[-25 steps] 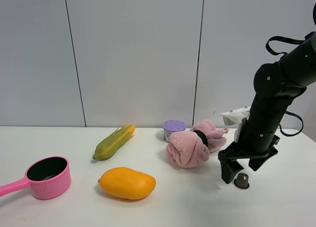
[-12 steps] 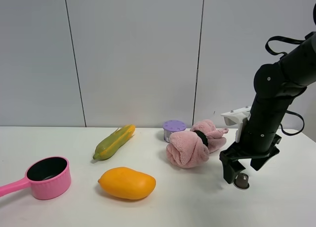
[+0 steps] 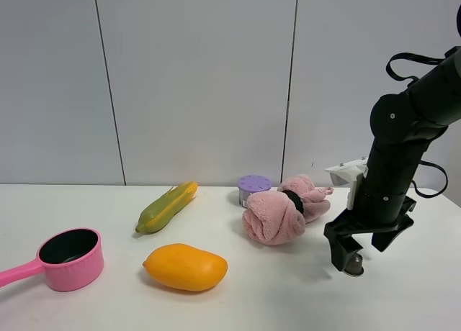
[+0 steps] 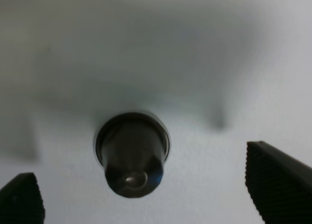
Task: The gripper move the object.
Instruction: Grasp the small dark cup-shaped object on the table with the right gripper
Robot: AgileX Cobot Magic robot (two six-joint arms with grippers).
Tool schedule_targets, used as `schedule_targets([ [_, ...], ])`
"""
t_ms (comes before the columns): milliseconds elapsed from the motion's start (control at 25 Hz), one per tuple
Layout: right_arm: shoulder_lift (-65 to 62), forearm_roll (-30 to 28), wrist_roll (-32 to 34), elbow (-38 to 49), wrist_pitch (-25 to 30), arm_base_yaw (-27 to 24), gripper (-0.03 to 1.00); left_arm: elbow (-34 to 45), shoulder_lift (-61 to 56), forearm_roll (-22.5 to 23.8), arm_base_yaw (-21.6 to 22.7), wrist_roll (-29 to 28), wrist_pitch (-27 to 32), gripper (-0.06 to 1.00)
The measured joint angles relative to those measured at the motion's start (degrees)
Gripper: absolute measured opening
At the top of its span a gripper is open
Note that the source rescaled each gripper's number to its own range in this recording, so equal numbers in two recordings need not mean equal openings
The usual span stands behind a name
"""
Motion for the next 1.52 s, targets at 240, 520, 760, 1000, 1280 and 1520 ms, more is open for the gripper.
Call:
schedule_targets([
  [240, 0.0, 1.6, 0.2, 0.0, -1.5, 0.0, 0.72, 0.0, 0.0, 0.0, 0.0, 0.0, 0.0, 1.0],
  [520, 0.1, 3.0, 0.1, 0.0, -0.8, 0.0, 0.72, 0.0, 0.0, 0.0, 0.0, 0.0, 0.0, 1.0],
  [760, 0.3, 3.0, 0.2, 0.0, -1.2, 0.0, 0.72, 0.0, 0.0, 0.0, 0.0, 0.0, 0.0, 1.0],
  [1000, 1.1, 2.6, 1.0, 0.0, 0.1, 0.0, 0.72, 0.0, 0.0, 0.0, 0.0, 0.0, 0.0, 1.0],
  [1280, 1.1, 1.6, 2.4, 0.0, -0.7, 0.0, 0.71, 0.0, 0.0, 0.0, 0.0, 0.0, 0.0, 1.0],
  [1520, 1.1, 1.6, 3.3, 0.0, 0.0, 0.0, 0.71, 0.0, 0.0, 0.0, 0.0, 0.0, 0.0, 1.0],
])
